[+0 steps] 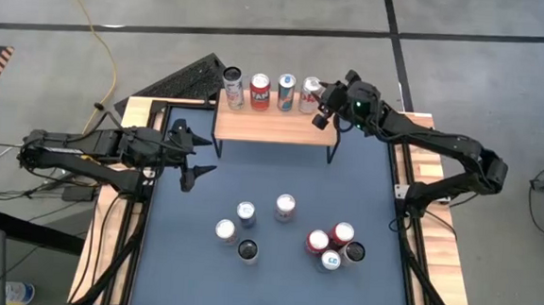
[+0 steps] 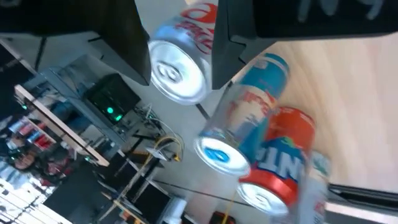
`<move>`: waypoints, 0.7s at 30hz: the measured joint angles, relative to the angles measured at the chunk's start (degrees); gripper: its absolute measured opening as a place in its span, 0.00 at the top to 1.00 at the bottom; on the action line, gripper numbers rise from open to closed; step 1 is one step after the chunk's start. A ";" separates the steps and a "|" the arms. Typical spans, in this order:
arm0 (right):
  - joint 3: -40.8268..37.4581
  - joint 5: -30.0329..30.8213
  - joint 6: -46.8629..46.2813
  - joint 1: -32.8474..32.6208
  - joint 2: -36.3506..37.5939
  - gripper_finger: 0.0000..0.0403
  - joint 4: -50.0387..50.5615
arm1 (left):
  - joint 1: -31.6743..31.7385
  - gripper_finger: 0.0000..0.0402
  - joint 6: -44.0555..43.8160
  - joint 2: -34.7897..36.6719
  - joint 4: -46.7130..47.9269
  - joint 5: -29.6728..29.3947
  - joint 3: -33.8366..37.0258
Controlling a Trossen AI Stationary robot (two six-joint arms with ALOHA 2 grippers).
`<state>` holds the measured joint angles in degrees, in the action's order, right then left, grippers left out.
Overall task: Place canned beverage on shelf
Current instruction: Adjust the white soda can
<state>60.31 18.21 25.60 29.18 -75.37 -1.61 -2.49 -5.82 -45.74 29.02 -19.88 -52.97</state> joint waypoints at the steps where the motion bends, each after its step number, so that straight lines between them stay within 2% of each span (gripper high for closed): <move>1: 0.00 -0.06 -0.53 0.29 0.00 0.56 0.01 | -0.01 0.17 0.02 0.01 0.00 0.02 0.00; 11: 0.00 -0.04 -8.42 2.00 0.00 0.21 1.34 | -0.01 0.17 0.26 0.01 0.00 -0.02 0.01; 15: 0.00 -0.01 -11.21 2.12 -0.77 0.16 1.60 | -0.01 0.17 0.26 0.00 0.00 -0.02 0.00; 21: -0.04 -0.89 -13.84 3.27 -4.70 0.16 2.14 | -0.01 0.17 0.25 0.01 0.00 -0.28 0.00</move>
<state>60.27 17.32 11.76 32.45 -80.07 0.53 -2.50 -5.57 -45.74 29.01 -20.16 -52.97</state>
